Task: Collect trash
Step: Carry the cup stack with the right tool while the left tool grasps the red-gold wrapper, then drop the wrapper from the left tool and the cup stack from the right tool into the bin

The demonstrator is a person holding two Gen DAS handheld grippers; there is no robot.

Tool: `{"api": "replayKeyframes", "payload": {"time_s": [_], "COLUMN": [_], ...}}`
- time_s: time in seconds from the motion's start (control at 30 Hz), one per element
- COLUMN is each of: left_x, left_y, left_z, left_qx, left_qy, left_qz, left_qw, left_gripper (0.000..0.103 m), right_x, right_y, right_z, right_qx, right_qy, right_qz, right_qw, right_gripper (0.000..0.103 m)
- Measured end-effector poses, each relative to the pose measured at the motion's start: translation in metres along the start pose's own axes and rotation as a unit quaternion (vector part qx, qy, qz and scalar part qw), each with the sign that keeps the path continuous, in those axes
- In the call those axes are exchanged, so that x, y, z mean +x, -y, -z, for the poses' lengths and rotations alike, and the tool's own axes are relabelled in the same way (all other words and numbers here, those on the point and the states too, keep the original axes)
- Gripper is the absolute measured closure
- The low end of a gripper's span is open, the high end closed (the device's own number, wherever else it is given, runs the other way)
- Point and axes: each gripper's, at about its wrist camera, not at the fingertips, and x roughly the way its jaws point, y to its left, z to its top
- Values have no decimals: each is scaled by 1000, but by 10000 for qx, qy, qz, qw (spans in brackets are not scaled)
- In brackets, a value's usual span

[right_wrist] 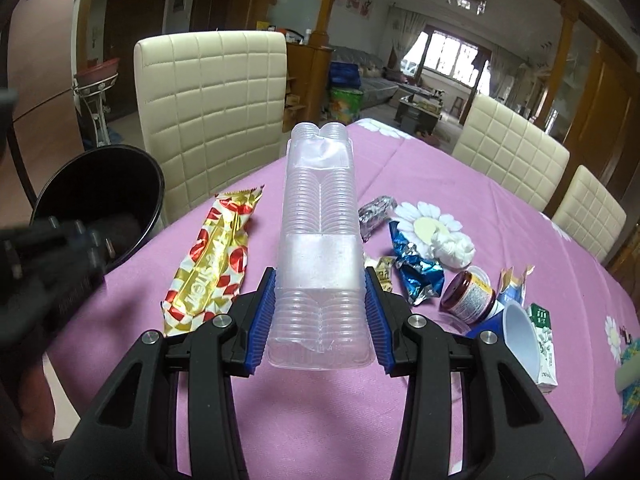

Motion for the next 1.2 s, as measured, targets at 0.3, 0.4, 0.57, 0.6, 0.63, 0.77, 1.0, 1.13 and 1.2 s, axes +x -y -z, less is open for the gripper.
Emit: {"api": "replayKeyframes", "payload": {"time_s": [0.3, 0.4, 0.57, 0.6, 0.63, 0.77, 1.0, 1.13, 1.2], "left_x": [23, 29, 23, 28, 34, 53, 56, 48, 45], "left_y": [29, 38, 59, 60, 60, 53, 50, 45, 44], "left_z": [-3, -2, -3, -4, -4, 3, 9, 9, 8], "left_qx": [-98, -136, 156, 140, 102, -31, 29, 31, 52], "left_qy": [-198, -314, 119, -18, -154, -563, -622, -639, -574], "left_qz": [291, 369, -146, -132, -189, -364, -494, -287, -313], "left_qw": [9993, 9987, 9997, 9998, 9997, 9977, 9968, 9975, 9978], "left_gripper": [98, 45, 21, 21, 21, 21, 51, 76, 80], "right_x": [-3, -3, -2, -2, -2, 1, 4, 4, 4], "right_y": [36, 50, 67, 70, 71, 72, 64, 58, 52], "right_z": [14, 21, 31, 32, 33, 36, 33, 29, 26], "right_qx": [370, 474, 622, 653, 666, 649, 597, 552, 489], "right_qy": [-58, -95, -156, -165, -168, -204, -220, -217, -206], "right_qz": [209, 234, 244, 229, 219, 181, 132, 100, 67], "right_qw": [9991, 9986, 9976, 9975, 9974, 9975, 9979, 9982, 9986], "right_gripper": [59, 59, 59, 59, 59, 58, 58, 58, 58]}}
